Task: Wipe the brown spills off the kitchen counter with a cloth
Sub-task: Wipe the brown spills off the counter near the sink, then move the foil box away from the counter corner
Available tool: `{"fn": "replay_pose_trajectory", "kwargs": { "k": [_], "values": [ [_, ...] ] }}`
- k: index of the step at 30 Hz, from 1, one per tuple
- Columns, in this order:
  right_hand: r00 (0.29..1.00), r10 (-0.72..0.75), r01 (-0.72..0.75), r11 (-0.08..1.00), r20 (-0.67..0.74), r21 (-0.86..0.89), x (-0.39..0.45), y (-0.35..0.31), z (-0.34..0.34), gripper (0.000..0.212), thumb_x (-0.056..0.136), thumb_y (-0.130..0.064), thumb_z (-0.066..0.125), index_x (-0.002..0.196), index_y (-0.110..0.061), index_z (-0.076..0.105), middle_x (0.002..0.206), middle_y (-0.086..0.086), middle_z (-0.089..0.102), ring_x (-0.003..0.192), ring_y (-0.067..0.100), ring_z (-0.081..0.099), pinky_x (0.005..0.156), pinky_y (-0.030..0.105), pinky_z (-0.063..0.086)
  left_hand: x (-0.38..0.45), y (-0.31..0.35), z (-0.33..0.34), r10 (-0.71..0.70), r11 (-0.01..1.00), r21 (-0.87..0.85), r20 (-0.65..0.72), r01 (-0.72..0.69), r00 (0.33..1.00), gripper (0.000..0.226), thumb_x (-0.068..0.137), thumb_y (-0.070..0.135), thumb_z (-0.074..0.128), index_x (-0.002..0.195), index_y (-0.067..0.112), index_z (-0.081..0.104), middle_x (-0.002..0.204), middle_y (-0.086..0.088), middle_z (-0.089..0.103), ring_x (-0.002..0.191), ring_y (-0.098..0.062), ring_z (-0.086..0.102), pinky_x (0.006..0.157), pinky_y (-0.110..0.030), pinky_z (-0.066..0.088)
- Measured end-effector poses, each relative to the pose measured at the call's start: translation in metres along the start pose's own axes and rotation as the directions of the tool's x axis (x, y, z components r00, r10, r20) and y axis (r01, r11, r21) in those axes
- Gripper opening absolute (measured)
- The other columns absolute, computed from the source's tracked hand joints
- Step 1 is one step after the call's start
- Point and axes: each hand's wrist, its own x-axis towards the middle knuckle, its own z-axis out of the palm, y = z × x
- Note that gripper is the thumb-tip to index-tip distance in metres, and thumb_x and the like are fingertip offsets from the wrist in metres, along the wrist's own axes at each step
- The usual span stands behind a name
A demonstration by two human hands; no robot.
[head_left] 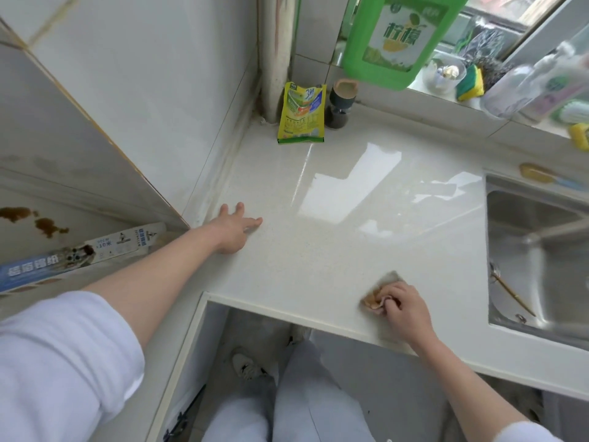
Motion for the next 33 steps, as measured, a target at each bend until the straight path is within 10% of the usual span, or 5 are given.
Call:
{"fn": "replay_pose_trajectory", "kwargs": {
  "k": [4,8,13,21,33],
  "values": [
    [0.979,0.155,-0.140,0.983,-0.132,0.116,0.045,-0.022,0.006,0.034,0.092,-0.002,0.052,0.113,-0.023,0.067,0.125,0.001,0.050,0.115,0.015,0.049,0.088,0.026,0.039,-0.002,0.001,0.003,-0.011,0.998,-0.055,-0.015,0.010,1.000,0.065,0.100,0.014,0.022,0.152,0.053,0.011,0.165,0.004,-0.017,0.150,-0.034,-0.020,0.120,-0.061,0.005],
    [0.988,-0.154,0.153,0.986,0.020,0.059,0.069,-0.116,0.065,0.036,0.096,-0.019,0.053,0.130,-0.029,0.059,0.134,-0.006,0.045,0.122,0.016,0.043,0.084,0.035,0.049,-0.006,0.006,0.001,-0.043,0.992,-0.123,-0.027,0.039,0.999,0.068,0.098,0.010,0.026,0.153,0.049,0.017,0.165,0.002,-0.014,0.150,-0.034,-0.016,0.122,-0.053,0.003],
    [0.690,-0.532,0.573,0.816,0.491,0.080,0.031,-0.144,0.079,0.035,0.083,-0.018,0.048,0.109,-0.027,0.070,0.117,-0.008,0.060,0.115,0.015,0.048,0.077,0.030,0.049,-0.034,0.017,0.004,-0.009,0.970,-0.243,-0.134,-0.024,0.991,0.069,0.096,0.001,0.026,0.155,0.037,0.025,0.166,0.001,0.005,0.153,-0.029,-0.003,0.124,-0.042,0.004],
    [0.808,-0.252,0.097,0.949,0.532,0.301,0.051,-0.191,0.037,0.033,0.082,-0.005,0.037,0.082,-0.021,0.066,0.067,0.002,0.070,0.049,0.017,0.052,0.042,0.029,0.040,-0.127,-0.006,0.021,-0.090,0.929,-0.367,-0.318,-0.035,0.944,0.041,0.102,0.018,0.038,0.134,0.030,0.059,0.146,0.006,0.052,0.138,-0.014,0.043,0.115,-0.032,0.031],
    [0.760,-0.359,0.390,0.919,0.541,0.062,0.019,-0.349,0.117,0.043,0.083,-0.044,0.043,0.122,-0.029,0.051,0.092,-0.002,0.073,0.091,0.023,0.065,0.083,0.038,0.053,-0.222,-0.199,0.013,-0.340,0.940,-0.132,-0.398,0.313,0.852,0.027,0.087,0.024,0.061,0.113,0.034,0.057,0.116,0.005,0.061,0.100,-0.017,0.057,0.079,-0.036,0.051]
  ]
}}
